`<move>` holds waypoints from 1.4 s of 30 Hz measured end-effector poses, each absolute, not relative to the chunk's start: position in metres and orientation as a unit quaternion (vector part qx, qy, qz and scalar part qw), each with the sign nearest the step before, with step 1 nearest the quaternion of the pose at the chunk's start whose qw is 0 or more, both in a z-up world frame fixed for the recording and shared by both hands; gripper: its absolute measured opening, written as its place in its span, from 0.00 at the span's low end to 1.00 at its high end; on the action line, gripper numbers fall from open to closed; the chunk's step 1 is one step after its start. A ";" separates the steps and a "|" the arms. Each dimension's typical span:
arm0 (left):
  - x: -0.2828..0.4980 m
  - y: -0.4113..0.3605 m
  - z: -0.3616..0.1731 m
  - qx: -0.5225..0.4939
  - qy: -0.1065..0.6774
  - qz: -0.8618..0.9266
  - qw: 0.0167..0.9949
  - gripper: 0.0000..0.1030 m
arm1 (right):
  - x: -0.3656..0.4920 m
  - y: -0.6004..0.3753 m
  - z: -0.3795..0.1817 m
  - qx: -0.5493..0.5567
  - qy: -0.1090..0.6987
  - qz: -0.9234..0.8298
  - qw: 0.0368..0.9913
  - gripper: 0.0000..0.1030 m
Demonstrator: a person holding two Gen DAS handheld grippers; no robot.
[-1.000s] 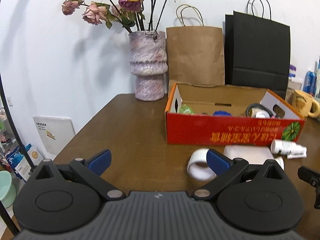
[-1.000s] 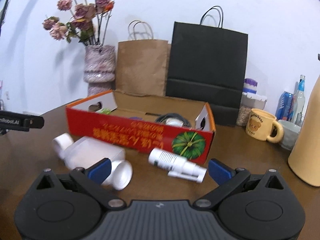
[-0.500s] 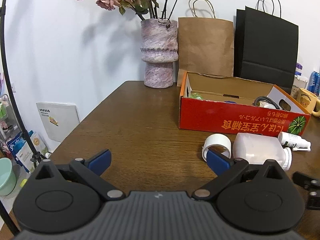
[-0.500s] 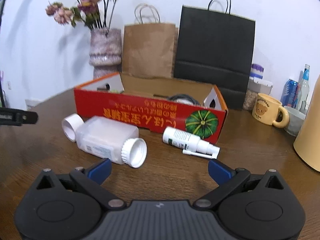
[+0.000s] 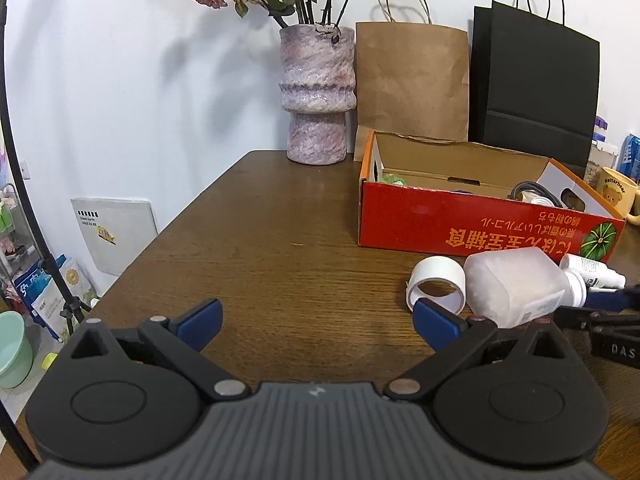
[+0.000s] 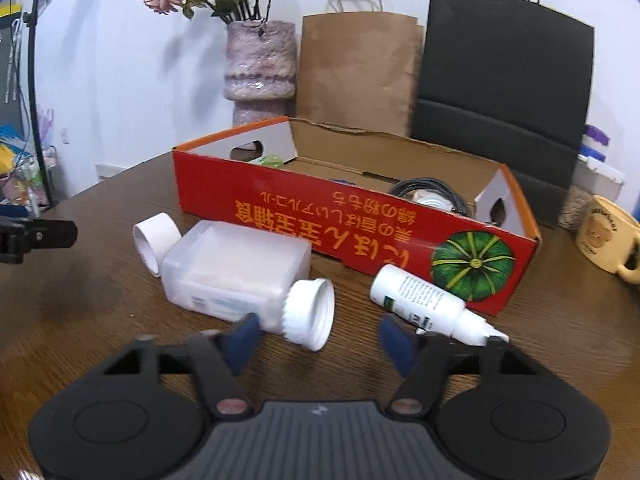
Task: Organize rigid objects
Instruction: 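Grasp the white spray bottle with the right gripper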
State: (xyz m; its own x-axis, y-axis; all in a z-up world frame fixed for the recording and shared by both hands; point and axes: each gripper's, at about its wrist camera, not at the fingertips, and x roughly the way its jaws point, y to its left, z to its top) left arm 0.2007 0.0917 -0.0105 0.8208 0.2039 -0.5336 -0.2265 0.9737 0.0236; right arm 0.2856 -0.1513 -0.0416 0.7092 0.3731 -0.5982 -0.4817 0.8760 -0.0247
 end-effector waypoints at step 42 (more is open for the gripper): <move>0.278 0.067 -0.035 -0.024 0.305 0.070 0.949 0.90 | 0.257 -0.208 -0.020 -0.034 0.236 0.129 0.962 0.14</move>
